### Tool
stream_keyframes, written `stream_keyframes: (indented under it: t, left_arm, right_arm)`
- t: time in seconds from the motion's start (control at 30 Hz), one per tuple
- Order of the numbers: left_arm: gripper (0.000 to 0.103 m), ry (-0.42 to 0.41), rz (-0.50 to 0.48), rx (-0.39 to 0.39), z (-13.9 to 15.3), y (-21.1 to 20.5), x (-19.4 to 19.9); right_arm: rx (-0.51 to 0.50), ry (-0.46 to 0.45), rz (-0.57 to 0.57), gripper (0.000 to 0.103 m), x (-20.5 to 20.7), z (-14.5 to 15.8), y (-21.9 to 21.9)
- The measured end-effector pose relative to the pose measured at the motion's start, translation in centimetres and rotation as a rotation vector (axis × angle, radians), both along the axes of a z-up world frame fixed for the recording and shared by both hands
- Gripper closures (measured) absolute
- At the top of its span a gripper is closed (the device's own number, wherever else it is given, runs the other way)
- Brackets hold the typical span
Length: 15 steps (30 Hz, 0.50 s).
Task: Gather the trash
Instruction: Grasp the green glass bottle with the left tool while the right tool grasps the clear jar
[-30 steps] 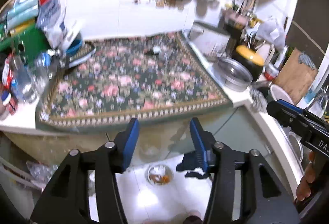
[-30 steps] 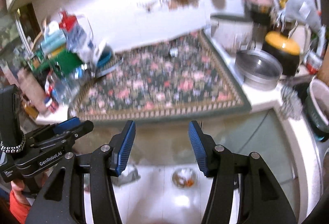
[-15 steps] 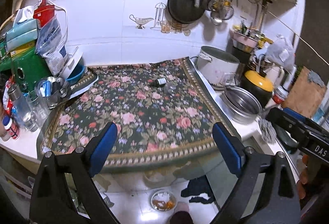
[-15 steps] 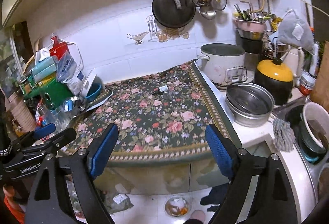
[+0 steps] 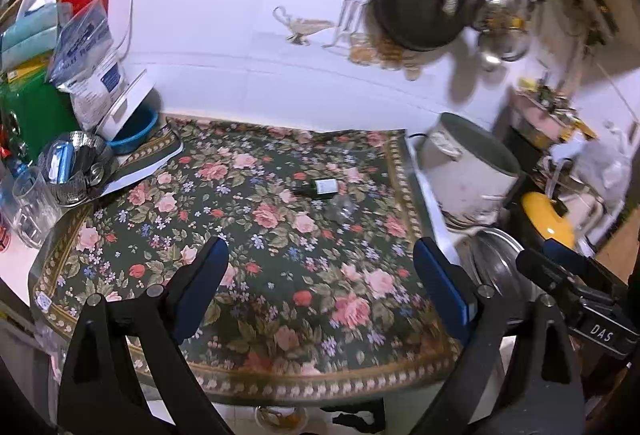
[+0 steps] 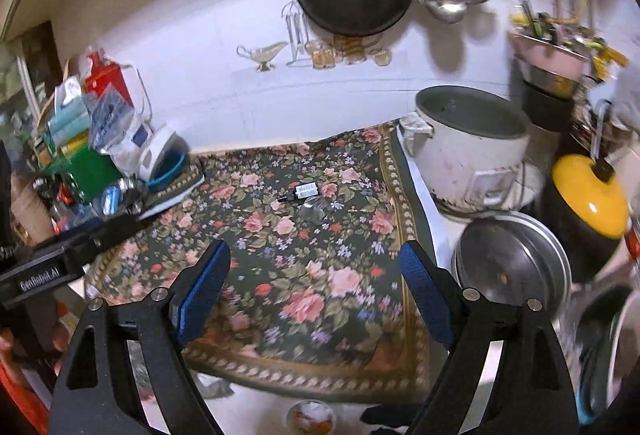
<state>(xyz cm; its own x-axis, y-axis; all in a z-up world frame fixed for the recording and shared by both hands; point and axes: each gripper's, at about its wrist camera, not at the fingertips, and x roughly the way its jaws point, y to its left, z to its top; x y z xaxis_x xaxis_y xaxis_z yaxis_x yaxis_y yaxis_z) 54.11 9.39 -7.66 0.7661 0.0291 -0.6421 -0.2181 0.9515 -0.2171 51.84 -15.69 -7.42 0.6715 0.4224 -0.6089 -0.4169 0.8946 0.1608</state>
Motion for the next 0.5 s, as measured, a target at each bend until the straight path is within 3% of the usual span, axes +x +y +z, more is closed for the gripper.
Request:
stream_keyframes:
  t: [0.27,0.5]
  left_arm:
    - [0.009,0.089,0.039,0.005,-3.2,3.0,5.3]
    - [0.009,0.161,-0.021,0.023,-6.1,7.7,10.5]
  right_arm:
    - [0.042,0.153,0.022,0.019,7.8,-3.9,2.6]
    - [0.049,0.268,-0.062,0.019,14.0,-8.2,7.3]
